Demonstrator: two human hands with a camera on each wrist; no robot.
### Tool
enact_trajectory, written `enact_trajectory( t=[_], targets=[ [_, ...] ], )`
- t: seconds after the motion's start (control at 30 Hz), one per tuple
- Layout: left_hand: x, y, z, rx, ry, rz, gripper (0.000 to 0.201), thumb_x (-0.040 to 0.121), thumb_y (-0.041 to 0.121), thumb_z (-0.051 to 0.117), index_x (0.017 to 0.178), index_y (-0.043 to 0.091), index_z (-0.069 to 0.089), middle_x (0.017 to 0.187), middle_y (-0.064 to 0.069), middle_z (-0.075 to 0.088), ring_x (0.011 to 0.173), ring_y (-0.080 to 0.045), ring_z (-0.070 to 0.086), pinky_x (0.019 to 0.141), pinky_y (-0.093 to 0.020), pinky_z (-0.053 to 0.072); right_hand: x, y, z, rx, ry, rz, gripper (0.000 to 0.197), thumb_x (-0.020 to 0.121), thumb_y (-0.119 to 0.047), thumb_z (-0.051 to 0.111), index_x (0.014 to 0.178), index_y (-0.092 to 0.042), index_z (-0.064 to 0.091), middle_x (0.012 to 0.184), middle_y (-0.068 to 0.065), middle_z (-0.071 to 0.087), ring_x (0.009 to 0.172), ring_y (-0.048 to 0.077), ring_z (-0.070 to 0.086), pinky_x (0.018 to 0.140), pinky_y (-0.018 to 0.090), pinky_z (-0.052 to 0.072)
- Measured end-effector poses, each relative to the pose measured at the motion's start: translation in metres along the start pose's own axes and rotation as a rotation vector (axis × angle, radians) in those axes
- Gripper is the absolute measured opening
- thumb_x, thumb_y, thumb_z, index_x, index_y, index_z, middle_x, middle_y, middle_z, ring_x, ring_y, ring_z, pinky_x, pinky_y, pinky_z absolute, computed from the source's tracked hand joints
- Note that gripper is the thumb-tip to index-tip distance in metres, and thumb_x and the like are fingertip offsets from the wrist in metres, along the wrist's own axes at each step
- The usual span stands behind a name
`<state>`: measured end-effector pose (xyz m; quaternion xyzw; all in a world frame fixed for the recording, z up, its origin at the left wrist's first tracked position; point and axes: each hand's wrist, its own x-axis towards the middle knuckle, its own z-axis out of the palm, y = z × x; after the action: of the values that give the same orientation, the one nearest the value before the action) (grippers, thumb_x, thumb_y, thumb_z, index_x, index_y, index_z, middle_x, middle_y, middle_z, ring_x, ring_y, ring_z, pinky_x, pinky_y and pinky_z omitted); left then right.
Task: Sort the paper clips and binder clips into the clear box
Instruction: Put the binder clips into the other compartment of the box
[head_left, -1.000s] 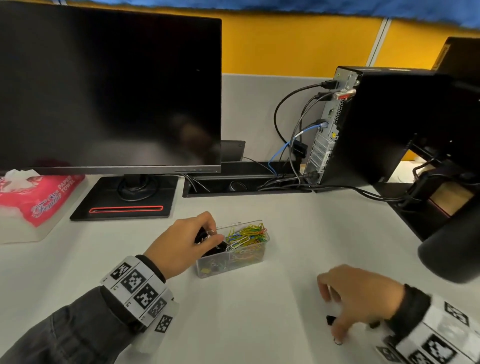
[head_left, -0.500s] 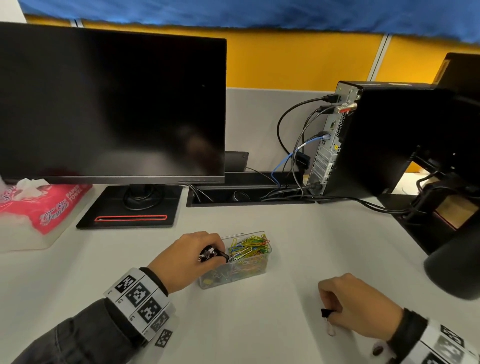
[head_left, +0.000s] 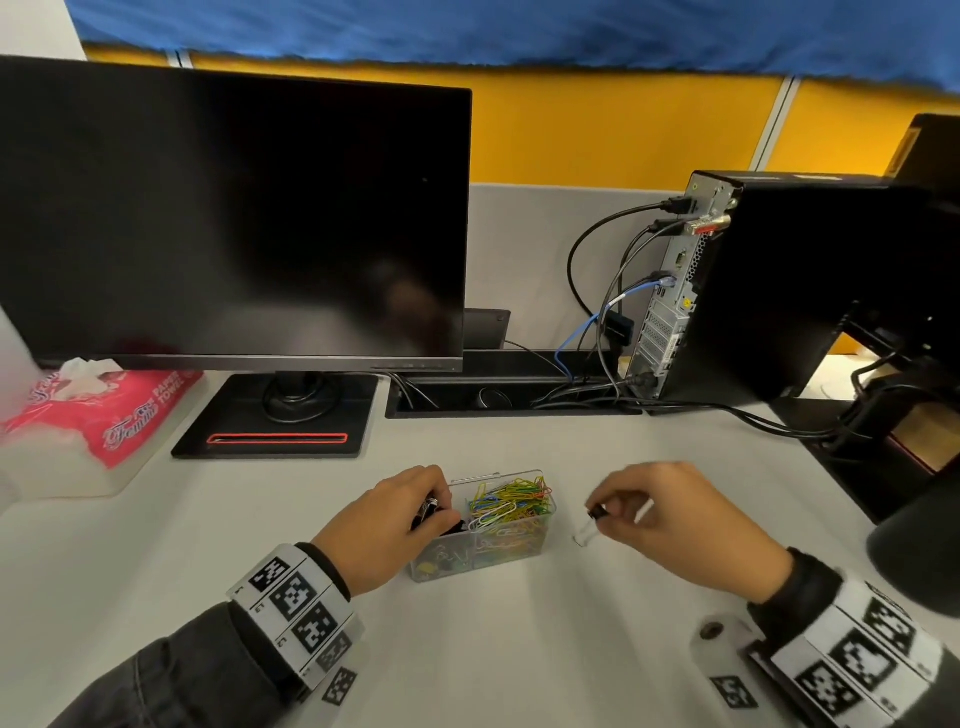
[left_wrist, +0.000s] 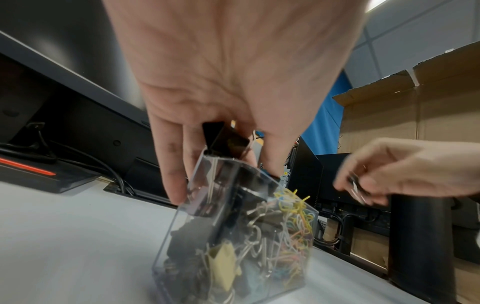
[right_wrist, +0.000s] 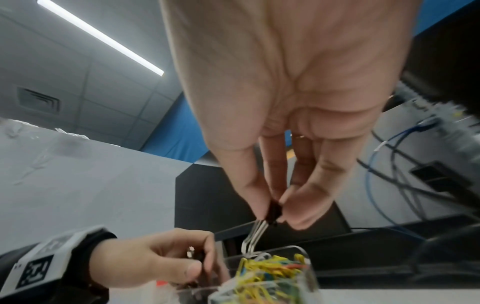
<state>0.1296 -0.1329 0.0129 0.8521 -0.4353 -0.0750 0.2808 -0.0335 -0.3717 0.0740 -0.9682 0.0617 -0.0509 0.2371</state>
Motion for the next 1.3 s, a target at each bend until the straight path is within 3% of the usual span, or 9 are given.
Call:
enact_trajectory(
  t=[0.2,0.33,0.5,0.6,0.77,0.87,0.93,1.1,1.3],
  targets=[
    [-0.004,-0.002,0.0,-0.06,0.015,0.018,0.015,0.089,0.041,0.057,0.092,0.033,0.045,0.097,0.015,0.055,0.087,-0.007,0.054,0.078,-0.032,0.049,0.039,-0.048,0.022,0.165,0.145,-0.122,0.016,0.077,-0.016,0.073,0.091,-0.023,0.07,0.074,-0.007,0.066,0.071,0.009,0.061,0.062,0.012,0.046],
    [-0.006,-0.002,0.0,-0.096,0.014,0.016,0.017,0.088,0.041,0.059,0.092,0.033,0.045,0.099,0.015,0.055,0.087,-0.007,0.055,0.078,-0.035,0.05,0.062,-0.063,0.042,0.03,0.163,-0.098,0.018,0.078,-0.027,0.071,0.092,-0.029,0.06,0.079,-0.013,0.065,0.072,0.009,0.059,0.067,0.028,0.05],
    [-0.007,0.001,-0.002,-0.157,0.017,-0.01,0.024,0.088,0.041,0.06,0.097,0.034,0.039,0.102,0.014,0.059,0.085,-0.008,0.058,0.077,-0.037,0.052,0.081,-0.072,0.056,-0.175,0.1,-0.121,0.02,0.084,-0.028,0.066,0.103,-0.026,0.058,0.094,-0.009,0.066,0.087,0.014,0.058,0.066,0.026,0.042],
    [-0.008,0.004,-0.002,-0.201,0.011,-0.033,0.04,0.084,0.044,0.064,0.107,0.039,0.031,0.112,0.017,0.057,0.093,-0.006,0.061,0.083,-0.035,0.053,0.084,-0.068,0.057,-0.13,0.107,-0.138,0.021,0.085,-0.031,0.064,0.106,-0.028,0.061,0.098,-0.011,0.067,0.087,0.01,0.059,0.071,0.026,0.048],
    [-0.005,0.012,0.0,0.046,-0.029,-0.021,0.078,0.074,0.067,0.06,0.135,0.047,0.014,0.121,0.018,0.05,0.103,-0.006,0.053,0.086,-0.025,0.044,0.081,-0.048,0.039,-0.012,0.255,-0.137,0.015,0.089,-0.021,0.056,0.098,-0.029,0.065,0.084,-0.015,0.067,0.069,0.004,0.062,0.071,0.031,0.055],
    [0.003,0.016,0.001,0.273,-0.014,0.02,0.087,0.067,0.08,0.048,0.14,0.04,0.023,0.123,0.016,0.049,0.11,-0.008,0.051,0.09,-0.029,0.042,0.075,-0.028,0.029,0.024,0.282,-0.107,0.016,0.09,-0.017,0.056,0.097,-0.028,0.066,0.085,-0.015,0.066,0.07,0.003,0.06,0.072,0.026,0.053],
    [0.008,0.017,0.002,0.395,-0.018,0.007,0.089,0.062,0.084,0.039,0.137,0.037,0.031,0.119,0.014,0.049,0.107,-0.011,0.053,0.088,-0.03,0.041,0.07,-0.012,0.026,0.024,0.261,-0.067,0.024,0.089,-0.01,0.054,0.101,-0.027,0.065,0.092,-0.014,0.066,0.077,0.004,0.06,0.074,0.023,0.051],
    [0.011,0.022,0.002,0.533,-0.049,-0.051,0.064,0.074,0.071,0.054,0.117,0.027,0.039,0.109,0.007,0.049,0.091,-0.018,0.058,0.066,-0.03,0.035,0.056,0.018,0.03,0.006,0.095,0.025,0.041,0.088,0.001,0.043,0.116,-0.026,0.059,0.104,-0.011,0.062,0.089,0.004,0.056,0.076,0.008,0.039],
    [0.01,0.022,0.004,0.507,-0.061,-0.008,0.054,0.082,0.062,0.053,0.116,0.023,0.038,0.114,0.007,0.047,0.093,-0.017,0.055,0.068,-0.032,0.043,0.047,0.026,0.037,0.014,-0.116,0.079,0.047,0.089,0.0,0.041,0.126,-0.028,0.048,0.114,-0.006,0.055,0.094,0.008,0.055,0.071,0.009,0.04]
  ],
)
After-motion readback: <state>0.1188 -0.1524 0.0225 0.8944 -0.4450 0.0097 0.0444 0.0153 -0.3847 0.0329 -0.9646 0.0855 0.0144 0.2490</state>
